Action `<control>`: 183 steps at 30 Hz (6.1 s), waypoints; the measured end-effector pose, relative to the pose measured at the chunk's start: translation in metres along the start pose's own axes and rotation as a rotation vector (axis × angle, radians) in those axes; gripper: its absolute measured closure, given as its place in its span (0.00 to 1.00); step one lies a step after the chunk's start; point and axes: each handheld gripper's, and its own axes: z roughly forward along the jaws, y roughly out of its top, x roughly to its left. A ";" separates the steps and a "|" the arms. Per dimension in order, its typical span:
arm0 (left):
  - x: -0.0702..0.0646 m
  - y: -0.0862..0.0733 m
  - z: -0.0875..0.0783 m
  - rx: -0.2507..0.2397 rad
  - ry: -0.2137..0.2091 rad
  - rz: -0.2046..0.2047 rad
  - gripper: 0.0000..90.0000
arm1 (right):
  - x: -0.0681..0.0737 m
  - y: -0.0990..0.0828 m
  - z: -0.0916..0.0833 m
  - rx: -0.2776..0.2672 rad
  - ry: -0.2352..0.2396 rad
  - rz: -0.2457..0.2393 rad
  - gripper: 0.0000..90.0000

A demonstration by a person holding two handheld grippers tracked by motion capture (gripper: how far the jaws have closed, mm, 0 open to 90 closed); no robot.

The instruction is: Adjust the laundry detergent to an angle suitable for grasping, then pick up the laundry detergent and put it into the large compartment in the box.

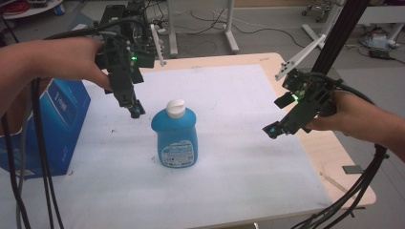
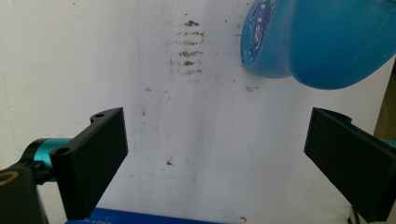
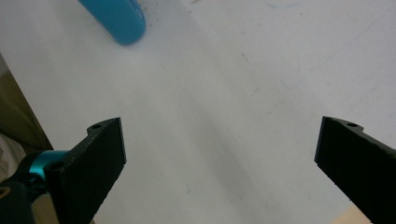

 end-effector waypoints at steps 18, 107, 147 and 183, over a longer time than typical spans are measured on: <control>0.018 -0.004 0.003 -0.033 0.045 0.011 0.07 | -0.003 0.011 0.003 0.064 0.043 -0.008 0.01; 0.024 0.009 -0.001 -0.035 0.081 -0.009 0.07 | 0.003 0.033 0.011 0.104 0.079 -0.090 0.02; -0.034 0.009 -0.041 -0.125 0.004 0.056 0.07 | 0.007 0.031 0.011 0.093 0.090 -0.099 0.02; -0.048 0.054 0.008 -0.088 -0.066 0.112 0.07 | 0.006 0.032 0.013 0.091 0.092 -0.103 0.02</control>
